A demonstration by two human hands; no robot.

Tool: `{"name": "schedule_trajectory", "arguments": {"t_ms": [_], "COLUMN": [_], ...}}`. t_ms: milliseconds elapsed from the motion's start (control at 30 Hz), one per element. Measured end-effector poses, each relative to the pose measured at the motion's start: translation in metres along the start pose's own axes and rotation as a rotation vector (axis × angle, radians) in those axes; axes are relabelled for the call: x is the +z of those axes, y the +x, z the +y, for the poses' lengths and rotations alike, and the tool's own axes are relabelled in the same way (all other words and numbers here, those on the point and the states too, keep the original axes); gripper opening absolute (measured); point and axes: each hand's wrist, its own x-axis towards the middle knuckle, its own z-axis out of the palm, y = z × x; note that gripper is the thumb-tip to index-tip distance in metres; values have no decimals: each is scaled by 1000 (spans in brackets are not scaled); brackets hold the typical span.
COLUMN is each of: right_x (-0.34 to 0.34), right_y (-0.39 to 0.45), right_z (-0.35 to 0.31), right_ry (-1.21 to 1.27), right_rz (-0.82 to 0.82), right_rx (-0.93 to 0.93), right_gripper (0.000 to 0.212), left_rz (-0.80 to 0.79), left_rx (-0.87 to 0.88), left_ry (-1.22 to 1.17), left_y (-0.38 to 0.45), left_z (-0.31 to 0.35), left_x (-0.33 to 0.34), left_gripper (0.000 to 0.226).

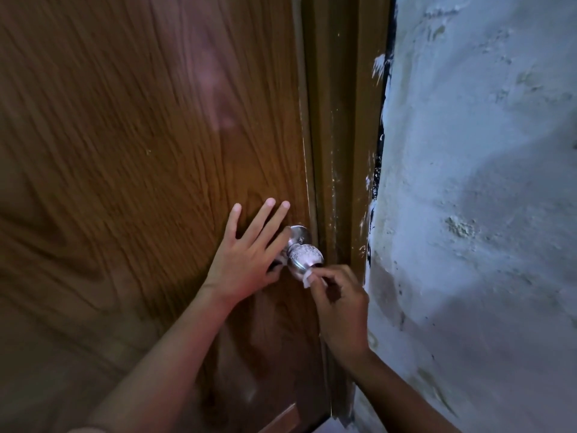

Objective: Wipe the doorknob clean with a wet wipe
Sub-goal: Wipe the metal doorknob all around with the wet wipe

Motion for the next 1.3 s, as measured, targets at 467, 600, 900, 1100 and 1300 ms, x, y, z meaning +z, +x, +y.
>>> {"name": "schedule_trajectory", "arguments": {"t_ms": [467, 600, 900, 1100, 1300], "right_x": [-5, -8, -7, -8, -10], "right_y": [1, 3, 4, 6, 8], "right_z": [5, 8, 2, 2, 0], "right_ry": [-108, -76, -158, -157, -205], "right_rz": [-25, 11, -46, 37, -58], "right_rx": [-77, -17, -176, -87, -226], "right_gripper": [7, 6, 8, 7, 7], "left_rz": [-13, -7, -12, -12, -22], "left_rx": [94, 112, 112, 105, 109], "left_ry": [80, 81, 107, 100, 104], "left_y": [-2, -3, -2, -1, -2], "left_z": [-1, -3, -3, -2, -3], "left_x": [4, 3, 1, 1, 0], "left_gripper": [61, 63, 63, 66, 68]}}
